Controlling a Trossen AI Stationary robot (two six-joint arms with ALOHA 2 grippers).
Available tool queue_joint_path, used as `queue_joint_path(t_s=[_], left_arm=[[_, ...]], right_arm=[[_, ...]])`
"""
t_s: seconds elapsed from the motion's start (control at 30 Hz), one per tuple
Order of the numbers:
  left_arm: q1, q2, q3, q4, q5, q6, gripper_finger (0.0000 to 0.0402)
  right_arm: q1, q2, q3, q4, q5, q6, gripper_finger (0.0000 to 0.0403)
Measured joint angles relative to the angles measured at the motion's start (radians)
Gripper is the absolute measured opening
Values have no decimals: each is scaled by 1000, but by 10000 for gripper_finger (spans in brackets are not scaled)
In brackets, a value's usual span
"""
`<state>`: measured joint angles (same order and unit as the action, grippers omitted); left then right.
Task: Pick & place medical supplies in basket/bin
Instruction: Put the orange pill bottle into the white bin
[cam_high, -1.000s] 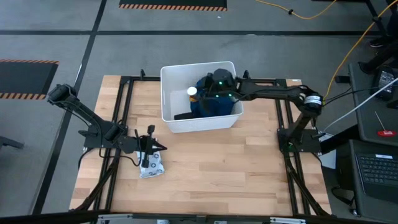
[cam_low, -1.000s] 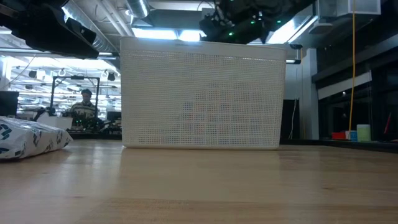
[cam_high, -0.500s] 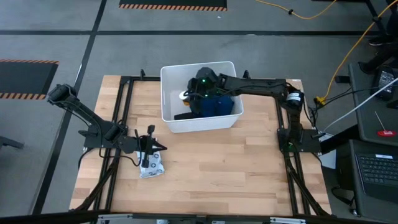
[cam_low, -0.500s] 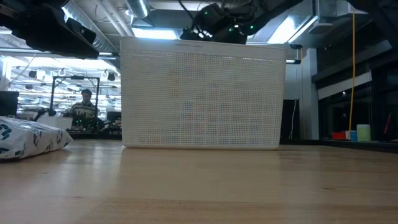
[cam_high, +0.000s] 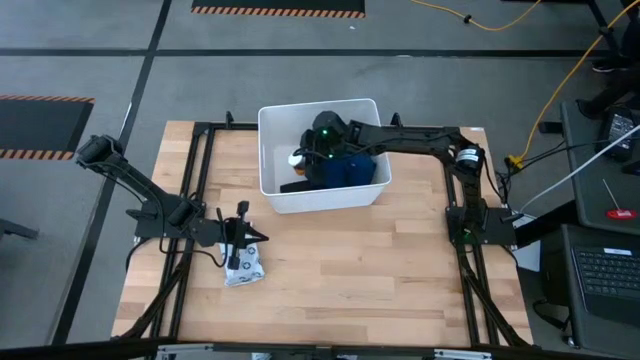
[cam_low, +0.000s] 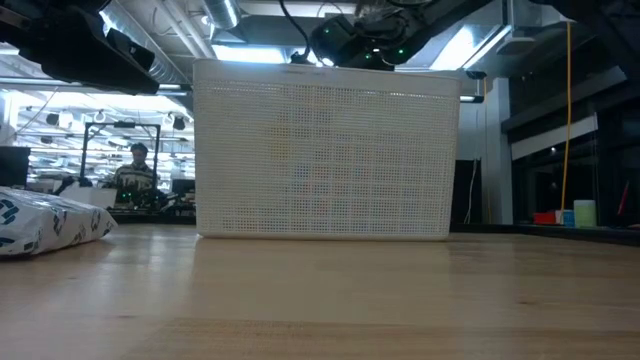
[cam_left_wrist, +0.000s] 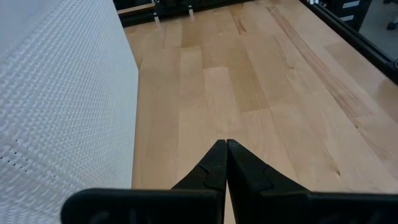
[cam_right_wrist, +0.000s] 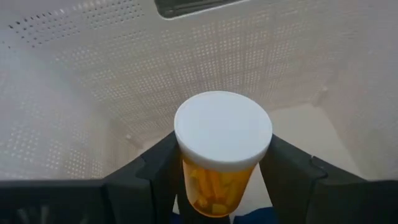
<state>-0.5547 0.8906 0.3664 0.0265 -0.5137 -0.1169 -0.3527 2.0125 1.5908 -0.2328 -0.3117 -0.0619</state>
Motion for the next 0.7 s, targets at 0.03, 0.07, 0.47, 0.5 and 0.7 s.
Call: queue_joint_path(t_s=[0.03, 0.07, 0.47, 0.5, 0.7], left_arm=[[0, 0, 0, 0, 0, 0, 4], [0, 0, 0, 0, 0, 0, 4], [0, 0, 0, 0, 2, 0, 4], [0, 0, 0, 0, 2, 0, 4], [0, 0, 0, 0, 2, 0, 4]], right_arm=[[0, 3, 0, -2, -1, 0, 195], [0, 5, -1, -10, -1, 0, 195], [8, 12, -1, -20, 1, -1, 195], [11, 12, -1, -26, 2, -4, 195], [33, 12, -1, -48, 3, -29, 195]])
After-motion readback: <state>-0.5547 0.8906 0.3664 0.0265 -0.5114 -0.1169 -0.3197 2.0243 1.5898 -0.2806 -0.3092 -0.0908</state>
